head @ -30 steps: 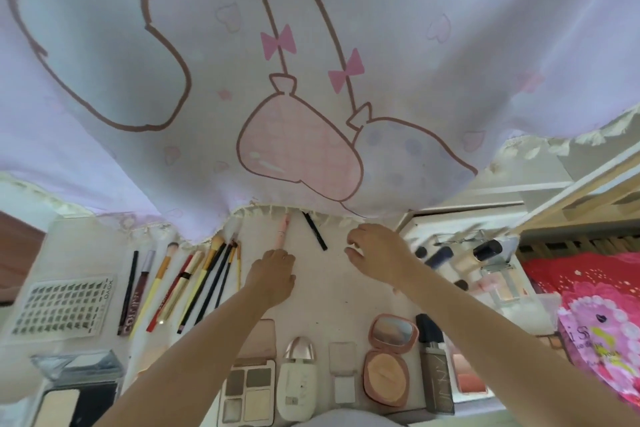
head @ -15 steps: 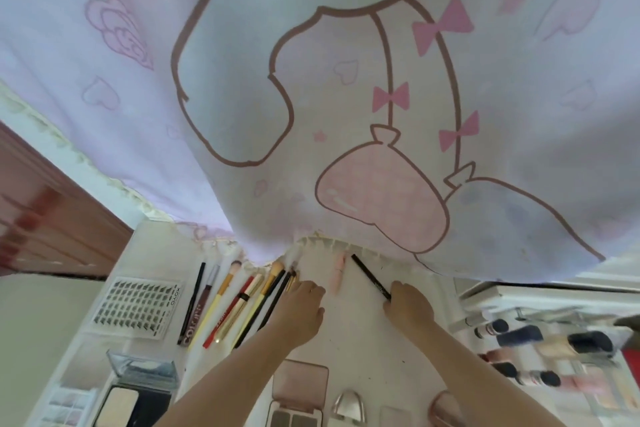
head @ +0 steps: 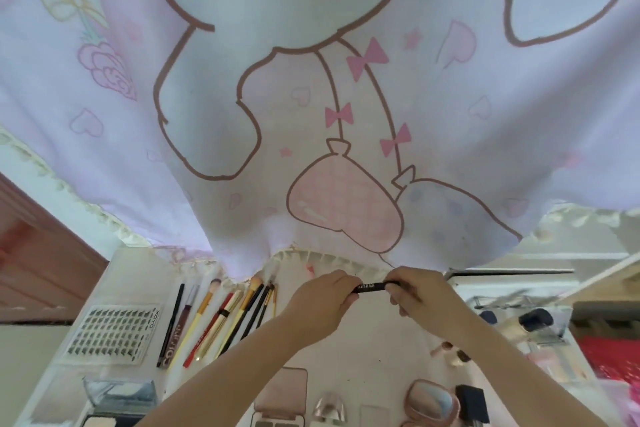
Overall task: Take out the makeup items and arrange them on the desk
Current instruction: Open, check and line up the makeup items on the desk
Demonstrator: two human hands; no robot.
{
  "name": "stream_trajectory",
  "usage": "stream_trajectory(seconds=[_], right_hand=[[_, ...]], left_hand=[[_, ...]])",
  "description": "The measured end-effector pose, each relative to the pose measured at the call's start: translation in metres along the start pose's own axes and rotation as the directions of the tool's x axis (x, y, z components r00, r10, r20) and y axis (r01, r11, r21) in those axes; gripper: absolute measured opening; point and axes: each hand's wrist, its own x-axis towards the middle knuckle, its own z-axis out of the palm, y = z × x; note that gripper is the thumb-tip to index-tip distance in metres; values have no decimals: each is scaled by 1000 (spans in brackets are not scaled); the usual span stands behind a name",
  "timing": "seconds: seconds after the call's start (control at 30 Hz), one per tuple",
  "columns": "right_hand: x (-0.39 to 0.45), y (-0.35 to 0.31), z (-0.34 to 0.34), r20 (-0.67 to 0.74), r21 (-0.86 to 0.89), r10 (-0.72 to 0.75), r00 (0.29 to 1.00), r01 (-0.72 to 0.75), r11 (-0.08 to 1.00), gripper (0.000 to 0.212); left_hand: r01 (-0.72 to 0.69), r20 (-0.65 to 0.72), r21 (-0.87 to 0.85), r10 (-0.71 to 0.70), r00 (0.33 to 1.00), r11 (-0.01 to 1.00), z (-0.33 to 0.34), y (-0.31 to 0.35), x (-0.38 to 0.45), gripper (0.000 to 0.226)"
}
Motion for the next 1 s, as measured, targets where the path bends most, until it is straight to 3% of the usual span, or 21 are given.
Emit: stream_trajectory(seconds=[0.17,0.33,0.43,0.6,0.8,1.0], right_hand=[[-1,-21,-13,27,-149,-161,987,163,975,39],[4,-26,-6,43,-194,-241,970,245,950,36],[5,-27,1,73,-178,-253,965,262,948,30],[6,-29,10,85,-147,-247,965,258,955,37],[17,-30,20,145,-31,-153,978,159,987,37],[28,-27,44,215,130,-49,975,21,991,30]], left_hand=[[-2,-55,91,7,998,996,-31,13,-19,36],[10,-105,132,4,994,991,-35,9,-32,32],[18,-121,106,-5,993,994,-30,3,-37,31],[48,-150,7,-46,988,999,-21,-7,-43,31],[99,-77,-213,-117,990,972,-11,-16,-45,31],[305,62,-602,-338,939,738,-5,-43,-61,30]])
